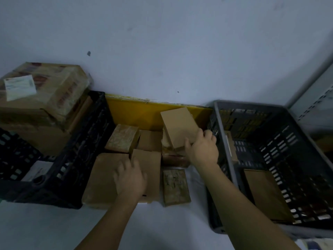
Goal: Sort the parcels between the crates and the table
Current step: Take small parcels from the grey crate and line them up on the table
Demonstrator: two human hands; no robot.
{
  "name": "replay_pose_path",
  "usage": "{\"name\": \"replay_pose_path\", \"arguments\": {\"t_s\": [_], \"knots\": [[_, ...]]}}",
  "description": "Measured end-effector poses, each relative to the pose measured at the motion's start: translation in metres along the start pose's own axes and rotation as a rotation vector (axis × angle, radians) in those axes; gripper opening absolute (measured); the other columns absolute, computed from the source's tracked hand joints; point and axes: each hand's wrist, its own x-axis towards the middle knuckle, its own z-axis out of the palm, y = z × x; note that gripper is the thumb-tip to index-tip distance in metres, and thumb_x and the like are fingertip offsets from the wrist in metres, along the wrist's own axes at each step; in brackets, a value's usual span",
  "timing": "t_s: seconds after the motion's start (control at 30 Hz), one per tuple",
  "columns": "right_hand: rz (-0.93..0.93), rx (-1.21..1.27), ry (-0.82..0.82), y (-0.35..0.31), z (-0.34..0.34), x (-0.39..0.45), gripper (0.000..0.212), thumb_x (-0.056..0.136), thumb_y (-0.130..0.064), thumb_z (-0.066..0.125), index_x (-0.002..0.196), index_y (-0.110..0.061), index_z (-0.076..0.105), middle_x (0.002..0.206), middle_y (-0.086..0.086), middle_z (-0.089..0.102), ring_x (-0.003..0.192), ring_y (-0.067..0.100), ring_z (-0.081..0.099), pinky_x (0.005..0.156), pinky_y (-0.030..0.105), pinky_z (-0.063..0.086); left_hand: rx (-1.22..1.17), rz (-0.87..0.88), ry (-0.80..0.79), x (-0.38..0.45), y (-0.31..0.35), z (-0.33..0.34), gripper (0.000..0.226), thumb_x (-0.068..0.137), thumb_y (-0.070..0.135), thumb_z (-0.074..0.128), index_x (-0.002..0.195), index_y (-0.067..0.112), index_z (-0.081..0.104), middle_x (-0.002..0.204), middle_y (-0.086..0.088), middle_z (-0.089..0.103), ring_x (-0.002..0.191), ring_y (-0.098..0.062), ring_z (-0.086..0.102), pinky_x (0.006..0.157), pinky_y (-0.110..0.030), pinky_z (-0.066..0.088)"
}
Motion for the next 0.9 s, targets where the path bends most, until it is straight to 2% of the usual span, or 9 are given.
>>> {"name": "replay_pose_path", "arguments": {"t_s": [0.17, 0.27, 0.37, 0.5, 0.67, 0.9], "knots": [[-0.130, 0.003, 0.215, 0.032, -0.023, -0.010, 0.066, 0.102, -0.052, 0.058, 0.154, -0.011, 0.052, 0.160, 0.019, 0.047, 0.153, 0.042, 0.037, 0.122, 0.059, 0.038, -0.071, 0.174, 0.179, 0.002, 0.042, -0.034, 0.070, 0.106, 0.055, 0.037, 0.167, 0.022, 0.024, 0.173, -0.012, 0.026, 0.159, -0.036, 0.022, 0.125, -0.061, 0.026], [-0.140, -0.002, 0.312, 0.072, -0.041, -0.011, 0.068, 0.104, -0.054, 0.053, 0.156, -0.012, 0.050, 0.164, 0.021, 0.044, 0.157, 0.041, 0.034, 0.124, 0.061, 0.036, -0.139, 0.276, 0.257, -0.003, 0.078, -0.050, 0.068, 0.107, 0.056, 0.034, 0.165, 0.021, 0.029, 0.173, -0.012, 0.026, 0.161, -0.036, 0.018, 0.127, -0.062, 0.022], [-0.099, -0.030, 0.318, 0.122, -0.055, -0.006, 0.069, 0.106, -0.057, 0.044, 0.159, -0.013, 0.047, 0.168, 0.020, 0.040, 0.159, 0.040, 0.030, 0.125, 0.060, 0.034, -0.200, 0.358, 0.303, -0.015, 0.121, -0.062, 0.068, 0.107, 0.057, 0.031, 0.164, 0.020, 0.032, 0.173, -0.012, 0.028, 0.161, -0.034, 0.017, 0.130, -0.060, 0.017], [-0.057, -0.113, 0.214, 0.199, -0.057, 0.003, 0.072, 0.106, -0.063, 0.043, 0.163, -0.018, 0.039, 0.173, 0.016, 0.033, 0.162, 0.037, 0.025, 0.129, 0.057, 0.030, -0.289, 0.491, 0.324, -0.037, 0.179, -0.070, 0.069, 0.108, 0.059, 0.030, 0.165, 0.020, 0.030, 0.175, -0.010, 0.024, 0.162, -0.032, 0.013, 0.131, -0.057, 0.014], [-0.034, -0.238, -0.049, 0.286, -0.045, 0.026, 0.085, 0.102, -0.075, 0.039, 0.170, -0.026, 0.024, 0.179, 0.007, 0.021, 0.165, 0.030, 0.016, 0.133, 0.050, 0.022, -0.265, 0.596, 0.289, -0.053, 0.250, -0.068, 0.073, 0.106, 0.065, 0.031, 0.168, 0.028, 0.020, 0.178, -0.004, 0.011, 0.165, -0.026, -0.004, 0.132, -0.054, 0.010], [-0.091, -0.298, -0.325, 0.362, -0.007, 0.067, 0.101, 0.093, -0.085, 0.035, 0.172, -0.026, 0.013, 0.180, 0.004, 0.014, 0.165, 0.033, 0.013, 0.133, 0.052, 0.020, -0.144, 0.595, 0.167, -0.056, 0.315, -0.034, 0.073, 0.105, 0.063, 0.038, 0.169, 0.030, 0.021, 0.178, -0.002, 0.013, 0.165, -0.026, 0.000, 0.133, -0.051, 0.006]]}}
